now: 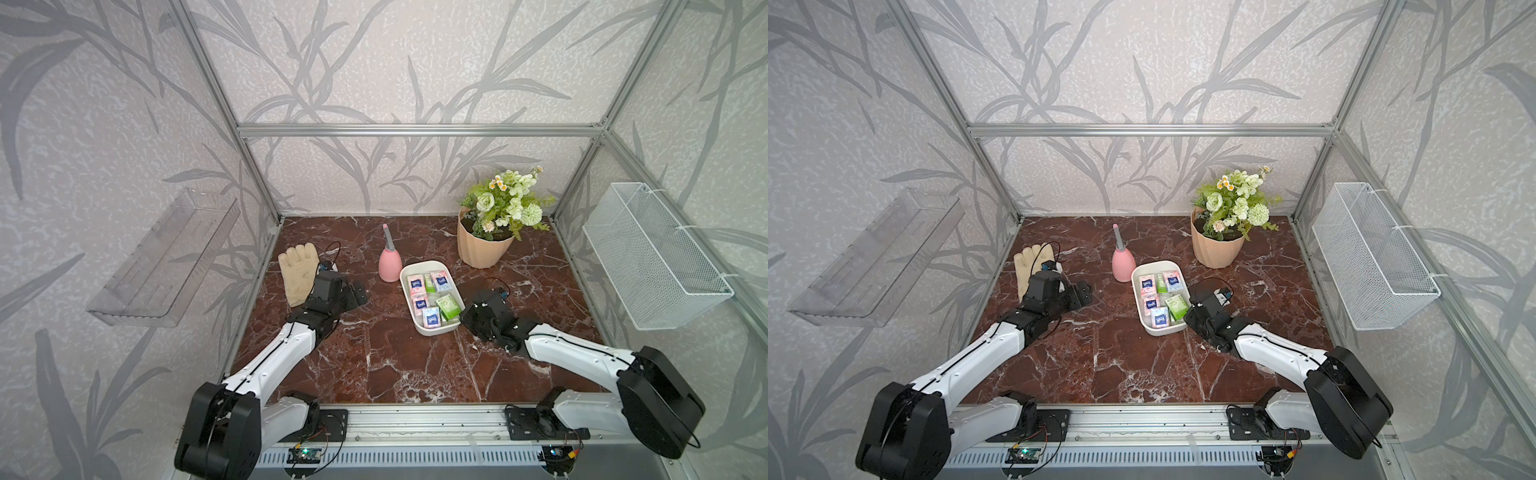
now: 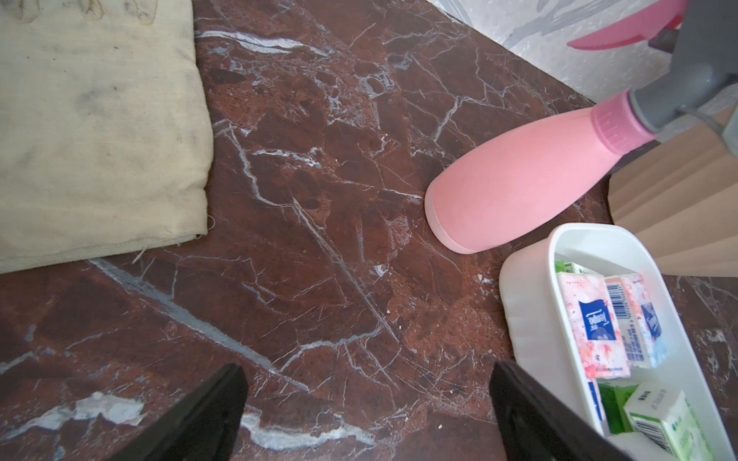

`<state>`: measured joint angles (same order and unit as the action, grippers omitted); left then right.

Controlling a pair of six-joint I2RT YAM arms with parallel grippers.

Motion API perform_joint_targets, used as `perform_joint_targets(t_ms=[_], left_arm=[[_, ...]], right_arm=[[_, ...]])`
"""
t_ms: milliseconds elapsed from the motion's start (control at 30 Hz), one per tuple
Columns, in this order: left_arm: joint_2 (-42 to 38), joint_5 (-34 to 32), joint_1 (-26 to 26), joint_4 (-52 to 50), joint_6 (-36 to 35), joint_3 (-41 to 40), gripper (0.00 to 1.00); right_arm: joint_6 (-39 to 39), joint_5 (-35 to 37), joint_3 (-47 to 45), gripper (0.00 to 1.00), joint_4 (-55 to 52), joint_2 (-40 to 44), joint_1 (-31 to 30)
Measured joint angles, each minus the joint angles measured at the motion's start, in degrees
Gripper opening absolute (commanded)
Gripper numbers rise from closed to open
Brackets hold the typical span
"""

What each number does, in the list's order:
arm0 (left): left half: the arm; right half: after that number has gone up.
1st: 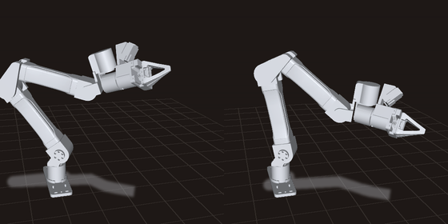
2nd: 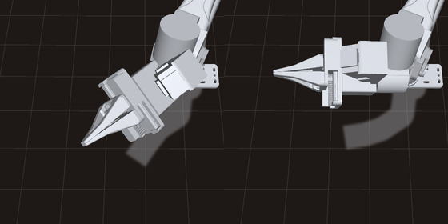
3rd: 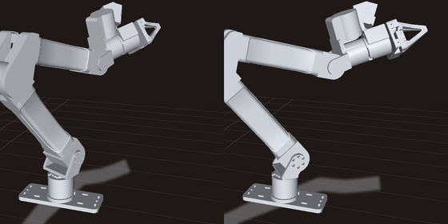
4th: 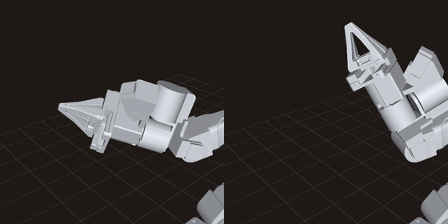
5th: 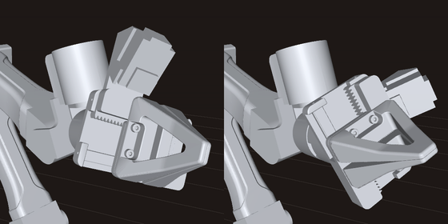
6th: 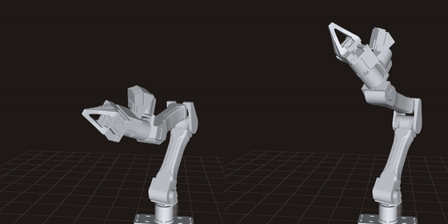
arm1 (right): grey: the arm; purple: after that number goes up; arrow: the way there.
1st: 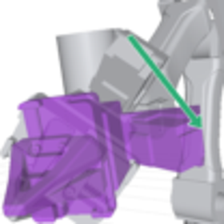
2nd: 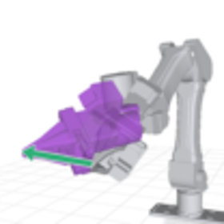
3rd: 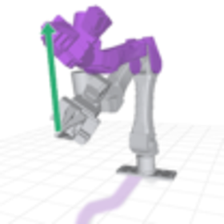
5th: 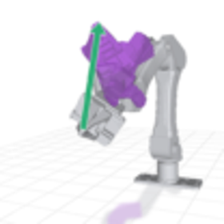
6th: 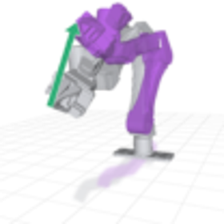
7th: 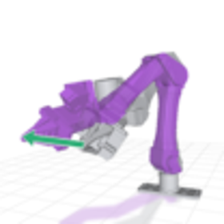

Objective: Take the pocket tissues out of the storage box
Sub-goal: Move the storage box to the center of the board, then pick up the pocket tissues from the storage box.

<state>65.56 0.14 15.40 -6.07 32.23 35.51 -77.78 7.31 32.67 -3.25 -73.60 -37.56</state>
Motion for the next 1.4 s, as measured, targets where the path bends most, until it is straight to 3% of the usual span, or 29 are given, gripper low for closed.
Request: perform_joint_targets(t_ms=[133,300,600,900,1167,1267,1400], left_arm=[[0.07,0.07,0.39,-0.07,0.61,1.03,1.00],[0.07,0.09,0.87,-0.90,0.87,1.44,1.00],[0.11,0.44,2.62,-3.82,0.33,5.38,1.00],[5.73,-1.51,12.81,-7.37,-1.01,14.12,1.00],[19.74,-8.92,24.04,-14.53,-0.92,27.71,1.00],[24.76,-11.63,26.32,-17.81,-0.37,33.27,1.00],[30.88,-14.01,27.80,-22.23,0.79,40.37,0.98]], right_arm=[[-3.10,2.27,0.46,0.20,1.49,-2.12,-1.03],[-5.09,2.93,2.97,0.27,2.73,-5.57,-2.27],[-4.17,3.69,3.28,0.60,-0.28,-2.86,-3.13],[10.40,10.32,5.66,0.74,-12.79,11.56,-1.33],[27.61,9.31,7.06,0.90,-20.98,18.71,7.41],[32.06,8.63,7.15,0.98,-23.52,21.49,10.43],[35.82,7.04,7.13,0.99,-25.73,24.83,14.25]])
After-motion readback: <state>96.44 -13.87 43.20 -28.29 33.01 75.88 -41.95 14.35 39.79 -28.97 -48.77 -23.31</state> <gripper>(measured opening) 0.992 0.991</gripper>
